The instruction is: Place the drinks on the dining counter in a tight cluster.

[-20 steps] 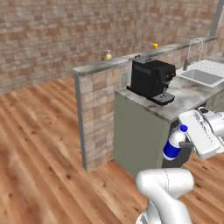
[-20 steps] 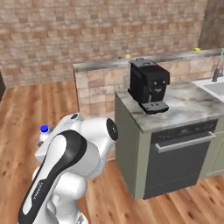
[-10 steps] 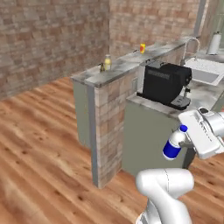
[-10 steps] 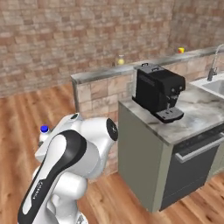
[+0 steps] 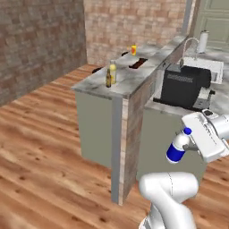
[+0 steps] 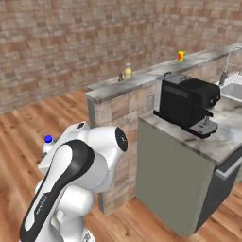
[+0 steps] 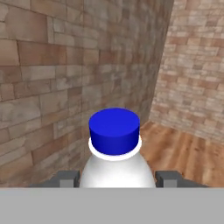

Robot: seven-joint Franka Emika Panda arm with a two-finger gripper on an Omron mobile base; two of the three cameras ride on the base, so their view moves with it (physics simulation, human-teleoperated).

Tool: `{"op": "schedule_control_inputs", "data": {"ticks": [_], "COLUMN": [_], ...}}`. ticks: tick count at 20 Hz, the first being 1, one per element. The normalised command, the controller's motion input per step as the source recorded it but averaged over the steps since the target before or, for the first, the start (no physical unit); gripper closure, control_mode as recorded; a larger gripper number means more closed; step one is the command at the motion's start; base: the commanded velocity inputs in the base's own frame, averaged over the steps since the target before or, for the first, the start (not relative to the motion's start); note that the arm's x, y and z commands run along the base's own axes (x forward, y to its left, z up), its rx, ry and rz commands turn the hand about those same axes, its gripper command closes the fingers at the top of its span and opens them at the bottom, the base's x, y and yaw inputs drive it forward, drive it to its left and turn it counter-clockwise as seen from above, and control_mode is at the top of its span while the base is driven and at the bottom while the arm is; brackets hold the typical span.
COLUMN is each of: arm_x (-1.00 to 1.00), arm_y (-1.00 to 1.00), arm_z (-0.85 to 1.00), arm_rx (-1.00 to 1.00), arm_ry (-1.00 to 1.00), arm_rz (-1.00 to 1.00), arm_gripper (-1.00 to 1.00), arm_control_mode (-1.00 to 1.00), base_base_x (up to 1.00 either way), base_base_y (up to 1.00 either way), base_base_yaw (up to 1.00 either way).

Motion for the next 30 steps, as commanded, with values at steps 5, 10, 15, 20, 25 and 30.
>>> {"op": "schedule_control_inputs", "data": {"ticks": [5,10,15,20,25,30], "arm_x": [0.0,0.0,0.0,0.0,0.0,0.0], "arm_y": [0.0,0.0,0.0,0.0,0.0,0.0], "arm_z": [0.0,0.0,0.0,0.0,0.0,0.0], "arm_rx": [0.0,0.0,0.0,0.0,0.0,0.0], "arm_ry": [0.0,0.0,0.0,0.0,0.0,0.0], "arm_rz": [0.0,0.0,0.0,0.0,0.0,0.0], "arm_gripper": [1.0,1.0,1.0,1.0,1.0,1.0], "arm_control_mode": [1.0,1.0,1.0,1.0,1.0,1.0], "base_base_x": [0.23,0.19,0.17,0.19,0.34,0.52], "base_base_y": [1.0,1.0,1.0,1.0,1.0,1.0], "base_base_yaw": [-0.39,-0.39,-0.39,-0.39,-0.44,-0.51]}}
